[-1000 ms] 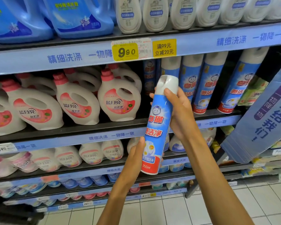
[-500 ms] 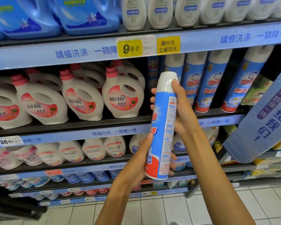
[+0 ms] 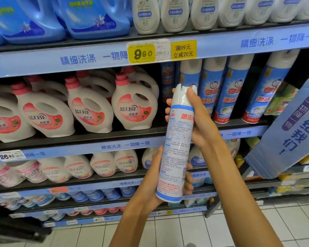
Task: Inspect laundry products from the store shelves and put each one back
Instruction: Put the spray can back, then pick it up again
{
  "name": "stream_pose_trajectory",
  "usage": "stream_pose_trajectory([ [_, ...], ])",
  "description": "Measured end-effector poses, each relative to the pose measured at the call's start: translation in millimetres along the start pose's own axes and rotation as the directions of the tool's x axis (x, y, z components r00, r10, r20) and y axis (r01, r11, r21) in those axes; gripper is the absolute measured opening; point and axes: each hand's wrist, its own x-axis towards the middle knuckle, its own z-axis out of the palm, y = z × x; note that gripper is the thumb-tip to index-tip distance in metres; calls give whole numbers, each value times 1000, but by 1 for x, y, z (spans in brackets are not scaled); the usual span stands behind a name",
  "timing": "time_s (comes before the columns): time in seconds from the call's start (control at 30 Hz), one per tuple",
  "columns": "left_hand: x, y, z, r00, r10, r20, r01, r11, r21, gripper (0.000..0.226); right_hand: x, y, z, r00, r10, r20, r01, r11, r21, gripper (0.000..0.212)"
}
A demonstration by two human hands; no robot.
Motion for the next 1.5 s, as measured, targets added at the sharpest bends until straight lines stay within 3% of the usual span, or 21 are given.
stream_pose_trajectory([
  [0.1,1,0,-3,949,233,-212,-166,941,294,57,1,-1,1,989,-112,-92,91,974,-207,39],
  [0.2,-1,7,0,915,322,-241,-176,859,480,58,2,-3,-1,980,-129,-151,87,963,-255,37],
  [0.3,-2,11,5,945,238,-224,-172,945,279,65,4,-4,-3,988,-65,-137,34,976,-213,44],
  [0.43,-6,9,12,999,11,48,-4,991,-135,72,5,-2,-1,994,96,-45,-93,993,66,52],
  [0.5,-5,6,13,997,-16,73,25,992,-123,75,6,0,-1,988,154,9,-154,982,110,40],
  [0.57,-6,4,13,999,36,-16,-36,999,8,71,7,0,1,990,141,9,-141,989,36,37],
  [0.7,-13,13,13,977,165,-133,-149,981,126,59,10,-6,6,993,65,-98,-78,989,-128,38],
  [0.77,-18,19,19,983,141,-117,-137,990,42,55,12,-6,7,982,149,-113,-162,980,-115,40],
  [0.93,-34,28,35,993,94,78,-64,944,-324,66,11,4,4,943,307,-127,-309,951,2,34],
  [1.03,-42,35,45,973,132,188,-53,925,-375,64,7,12,4,894,437,-99,-434,899,55,42],
  [1.17,-44,37,50,982,129,135,-66,915,-399,74,3,18,0,832,547,-94,-538,836,108,48],
  [1.3,-43,36,48,988,104,113,-45,898,-437,81,5,15,0,855,512,-88,-504,858,94,44],
  [1.4,-40,32,46,992,60,113,-14,930,-368,67,10,6,4,914,401,-57,-396,915,73,42],
  [1.5,-34,24,42,998,52,-21,-56,971,-231,51,12,-3,8,969,245,-24,-246,969,-10,36],
])
